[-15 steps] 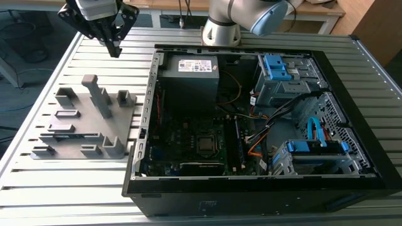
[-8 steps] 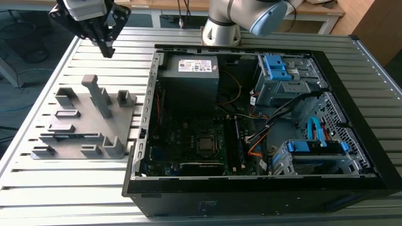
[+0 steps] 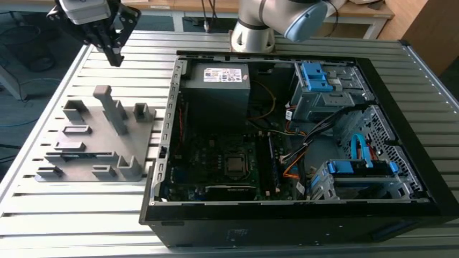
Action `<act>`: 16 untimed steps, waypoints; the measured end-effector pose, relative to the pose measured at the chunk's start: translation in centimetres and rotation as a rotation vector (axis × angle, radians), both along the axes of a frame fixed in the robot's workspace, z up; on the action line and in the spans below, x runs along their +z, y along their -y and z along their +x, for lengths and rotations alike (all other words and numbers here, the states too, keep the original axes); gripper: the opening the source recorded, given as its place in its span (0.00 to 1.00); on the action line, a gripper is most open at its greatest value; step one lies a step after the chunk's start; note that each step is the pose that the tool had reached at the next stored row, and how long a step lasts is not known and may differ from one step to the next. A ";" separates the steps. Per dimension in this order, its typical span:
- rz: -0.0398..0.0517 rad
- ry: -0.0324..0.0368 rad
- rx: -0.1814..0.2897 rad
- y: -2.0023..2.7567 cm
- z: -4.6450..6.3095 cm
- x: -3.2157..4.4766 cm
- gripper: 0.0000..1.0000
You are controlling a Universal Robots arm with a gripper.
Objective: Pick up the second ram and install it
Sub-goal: 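Reach for the second ram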
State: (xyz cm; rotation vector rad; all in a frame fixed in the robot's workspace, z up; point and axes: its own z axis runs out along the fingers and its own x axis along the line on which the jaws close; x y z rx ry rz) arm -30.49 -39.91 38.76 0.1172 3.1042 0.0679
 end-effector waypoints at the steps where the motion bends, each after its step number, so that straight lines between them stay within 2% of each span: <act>1: 0.0000 0.0000 0.000 0.00 -0.2 -0.02 0.10; 9: 0.0000 -0.0001 0.000 0.00 -1.7 -0.26 0.10; 16: -0.0001 -0.0001 0.000 0.05 -2.7 -1.43 0.10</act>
